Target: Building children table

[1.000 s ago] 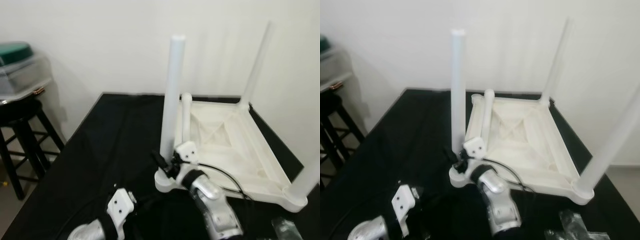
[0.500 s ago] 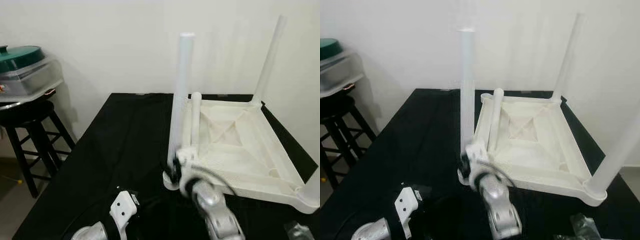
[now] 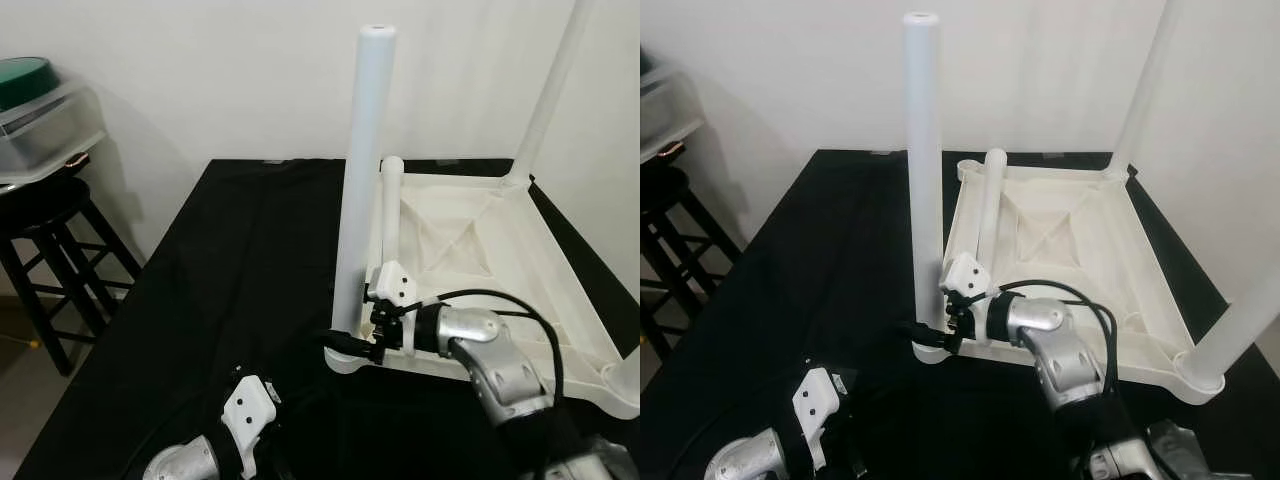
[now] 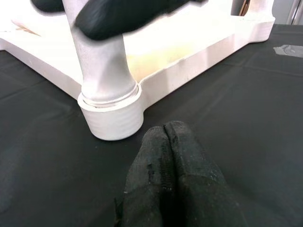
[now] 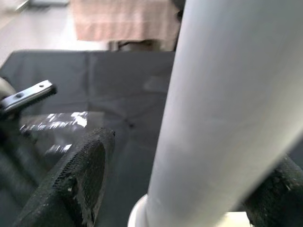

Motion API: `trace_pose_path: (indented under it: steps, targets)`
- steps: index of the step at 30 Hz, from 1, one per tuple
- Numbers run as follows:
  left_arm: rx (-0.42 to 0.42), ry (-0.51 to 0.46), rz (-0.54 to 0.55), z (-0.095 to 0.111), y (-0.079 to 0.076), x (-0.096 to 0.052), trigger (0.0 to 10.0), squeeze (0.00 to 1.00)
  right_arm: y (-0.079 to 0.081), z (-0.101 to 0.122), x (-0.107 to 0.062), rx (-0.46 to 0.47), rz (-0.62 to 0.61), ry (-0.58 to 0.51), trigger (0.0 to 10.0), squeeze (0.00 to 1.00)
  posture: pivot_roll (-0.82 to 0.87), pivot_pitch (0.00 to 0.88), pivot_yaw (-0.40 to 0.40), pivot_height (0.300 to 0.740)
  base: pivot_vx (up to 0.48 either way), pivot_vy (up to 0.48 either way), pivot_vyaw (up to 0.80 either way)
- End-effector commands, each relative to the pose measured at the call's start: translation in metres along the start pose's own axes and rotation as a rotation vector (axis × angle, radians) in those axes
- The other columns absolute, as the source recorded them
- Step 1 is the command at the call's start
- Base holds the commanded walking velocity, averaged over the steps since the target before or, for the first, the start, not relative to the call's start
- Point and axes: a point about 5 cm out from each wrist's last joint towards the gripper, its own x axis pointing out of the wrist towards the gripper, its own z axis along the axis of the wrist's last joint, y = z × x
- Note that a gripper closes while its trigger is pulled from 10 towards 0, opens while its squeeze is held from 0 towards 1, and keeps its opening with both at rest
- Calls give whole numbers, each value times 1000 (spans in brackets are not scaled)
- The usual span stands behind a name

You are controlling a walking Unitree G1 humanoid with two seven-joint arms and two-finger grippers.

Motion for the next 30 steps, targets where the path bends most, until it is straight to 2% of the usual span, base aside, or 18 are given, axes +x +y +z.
trace_pose_path:
  steps: [1,3,4,5,14,15,16,17,18,25,28,29,30]
  targets:
    - [-2,22,-5,-4,-1,0,10000,0,-1,2,1,1,43,-21,10000,0,8,0,-6,740,0,0,0]
    - [2,23,-11,-3,-1,0,10000,0,-20,15,-3,7,70,-39,10000,0,9,0,-3,740,0,0,0]
    - [2,23,-11,-3,-1,0,10000,0,-20,15,-3,7,70,-39,10000,0,9,0,-3,740,0,0,0]
    - [3,25,-16,-4,-1,1,10000,0,-31,26,-7,34,131,-59,10000,0,15,0,-7,740,0,0,0]
    - [1,30,-15,-5,-1,1,10000,0,-42,35,-10,79,241,-45,10000,0,22,0,-18,740,0,0,0]
    - [1,31,-15,-6,-1,1,10000,0,-42,34,-10,85,264,-31,3765,0,24,0,-23,740,0,0,0]
    - [1,31,-15,-6,-1,1,10000,0,-42,34,-10,85,264,-31,3765,0,24,0,-23,740,0,0,0]
    - [0,31,-15,-6,-1,1,10000,0,-42,32,-10,90,282,-21,1569,0,24,0,-24,740,0,0,0]
    - [1,32,-15,-7,-2,0,10000,0,-41,29,-10,99,301,-18,0,0,23,0,-21,740,0,0,0]
    - [1,33,-16,-7,-2,0,10000,0,-41,27,-10,108,306,-24,0,0,20,0,-19,740,0,0,0]
    - [0,33,-21,-6,-3,0,10000,0,-39,19,-12,129,287,-45,0,0,11,0,-16,740,0,0,0]
    - [-1,33,-23,-6,-4,0,10000,0,-35,9,-11,131,246,-49,0,0,9,0,-18,740,0,0,0]
    - [-2,33,-23,-6,-6,0,10000,0,-22,-15,-5,156,138,-32,0,0,9,0,-26,740,0,0,0]
